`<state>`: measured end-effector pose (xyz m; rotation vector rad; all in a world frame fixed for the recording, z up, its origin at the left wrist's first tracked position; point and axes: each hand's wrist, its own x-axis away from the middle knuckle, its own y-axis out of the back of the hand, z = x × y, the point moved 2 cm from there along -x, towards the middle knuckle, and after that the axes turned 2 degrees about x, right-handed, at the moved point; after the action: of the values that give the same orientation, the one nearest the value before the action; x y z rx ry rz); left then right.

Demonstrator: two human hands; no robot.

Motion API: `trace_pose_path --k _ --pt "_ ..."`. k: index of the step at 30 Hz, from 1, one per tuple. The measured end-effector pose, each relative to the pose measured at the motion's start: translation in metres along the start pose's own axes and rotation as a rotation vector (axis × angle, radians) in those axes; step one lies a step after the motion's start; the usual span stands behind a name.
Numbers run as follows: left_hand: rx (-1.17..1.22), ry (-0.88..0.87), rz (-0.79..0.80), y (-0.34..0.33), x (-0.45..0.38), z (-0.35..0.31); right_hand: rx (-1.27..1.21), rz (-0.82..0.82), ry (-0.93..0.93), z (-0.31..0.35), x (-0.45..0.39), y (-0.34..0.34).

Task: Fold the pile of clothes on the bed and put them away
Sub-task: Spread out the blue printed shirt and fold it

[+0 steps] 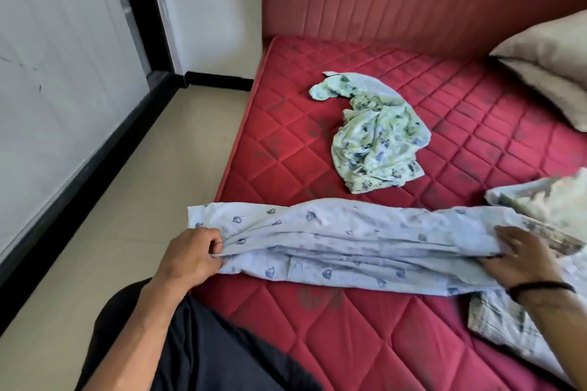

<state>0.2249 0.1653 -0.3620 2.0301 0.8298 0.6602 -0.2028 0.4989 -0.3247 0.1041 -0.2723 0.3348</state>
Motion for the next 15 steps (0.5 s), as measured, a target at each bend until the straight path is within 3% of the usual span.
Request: trace_pose_path --k 3,6,7,9,11,12,14,15 --pt "-0.100 0.026 0.184 0.003 0.005 -0.011 0.395 -0.006 0.032 -0.004 0.015 0.037" --pt "-0.100 0.070 0.417 0.022 -0.001 -0.018 0.466 -0.075 0.116 0.010 0.003 0.045" --pt "-0.098 0.085 0.372 0.029 -0.004 -0.025 0.522 -0.102 0.186 0.017 -0.002 0.045" --pt "-0.029 0.021 0.053 0.031 -0.013 -0.063 0.659 -0.123 0.286 0.025 -0.013 0.053" --pt "0.104 -0.222 -0.293 0.014 -0.018 -0.117 0.732 -0.088 0.299 0.030 -0.016 0.056" --pt "0.115 -0.341 -0.374 -0.002 -0.018 -0.143 0.769 -0.068 0.289 0.026 -0.014 0.056" --pt "-0.021 -0.445 -0.358 -0.048 -0.026 -0.181 0.845 -0.134 0.320 0.015 -0.014 0.061" --pt "-0.134 -0.405 -0.306 -0.075 -0.028 -0.187 0.888 -0.196 0.338 0.012 -0.015 0.064"
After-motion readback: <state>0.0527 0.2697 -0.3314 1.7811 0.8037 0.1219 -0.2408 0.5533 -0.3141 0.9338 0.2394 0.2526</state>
